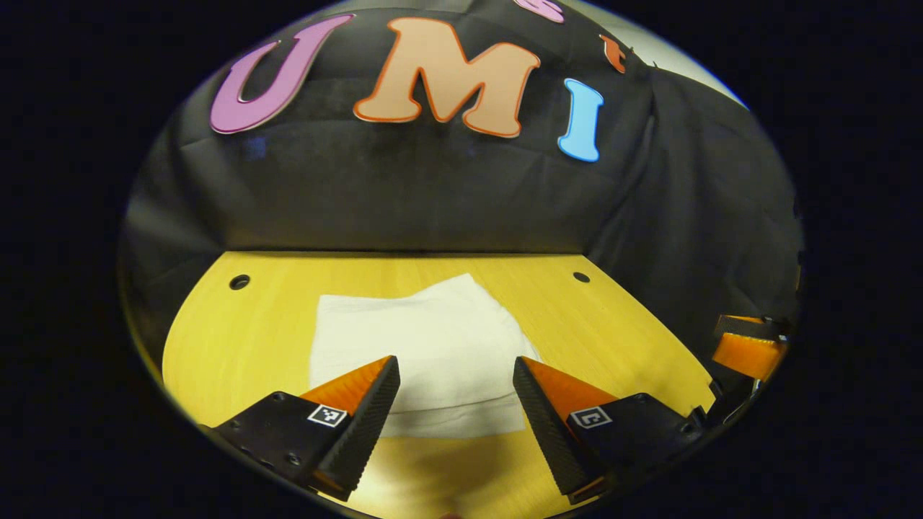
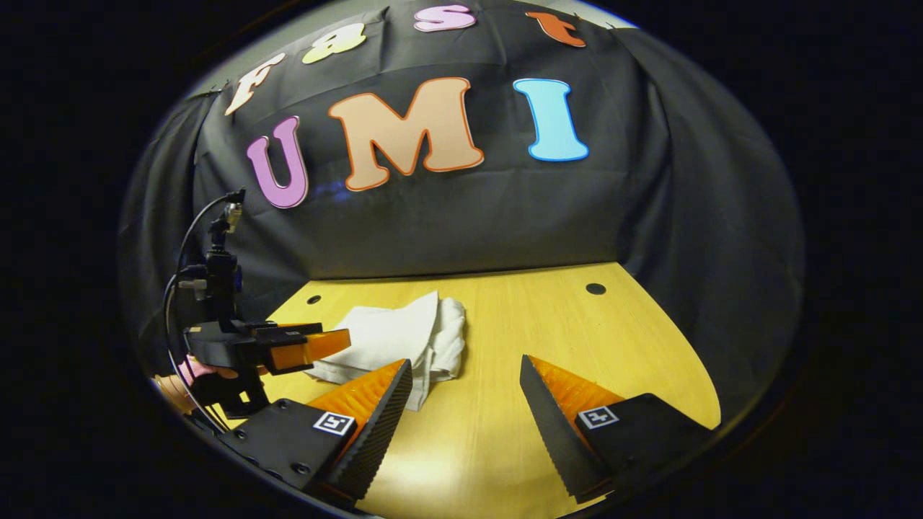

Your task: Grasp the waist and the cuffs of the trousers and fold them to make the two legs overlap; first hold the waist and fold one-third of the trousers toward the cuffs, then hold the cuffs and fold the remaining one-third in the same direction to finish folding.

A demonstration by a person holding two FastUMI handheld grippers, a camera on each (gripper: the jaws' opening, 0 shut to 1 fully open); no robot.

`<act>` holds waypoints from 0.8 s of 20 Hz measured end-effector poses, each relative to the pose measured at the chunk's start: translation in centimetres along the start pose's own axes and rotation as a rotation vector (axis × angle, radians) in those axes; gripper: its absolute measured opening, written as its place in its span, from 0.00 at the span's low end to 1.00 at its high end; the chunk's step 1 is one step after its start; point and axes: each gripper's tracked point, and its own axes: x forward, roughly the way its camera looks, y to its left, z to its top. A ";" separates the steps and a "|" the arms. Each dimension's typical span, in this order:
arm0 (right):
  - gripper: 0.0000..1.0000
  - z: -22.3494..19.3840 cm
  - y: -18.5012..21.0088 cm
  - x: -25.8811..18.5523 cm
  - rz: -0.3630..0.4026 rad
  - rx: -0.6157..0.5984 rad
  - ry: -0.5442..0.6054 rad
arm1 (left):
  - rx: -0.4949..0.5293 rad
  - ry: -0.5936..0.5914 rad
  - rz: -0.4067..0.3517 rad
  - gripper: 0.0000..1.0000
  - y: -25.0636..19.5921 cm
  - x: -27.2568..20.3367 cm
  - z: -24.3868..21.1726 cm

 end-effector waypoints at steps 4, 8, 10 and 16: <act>0.96 0.8 3.1 -0.4 0.044 -0.011 -0.052 | 0.000 -0.039 0.108 0.96 5.2 -4.6 1.1; 0.96 2.0 4.8 -0.5 0.041 0.004 -0.108 | -0.002 -0.057 0.191 0.96 9.5 -8.5 0.9; 0.96 2.2 5.3 -0.6 0.036 0.008 -0.121 | -0.034 -0.067 0.207 0.96 10.5 -9.5 0.5; 0.96 1.4 5.6 -1.0 0.001 0.013 -0.109 | -0.088 -0.038 0.218 0.96 12.1 -11.5 -1.3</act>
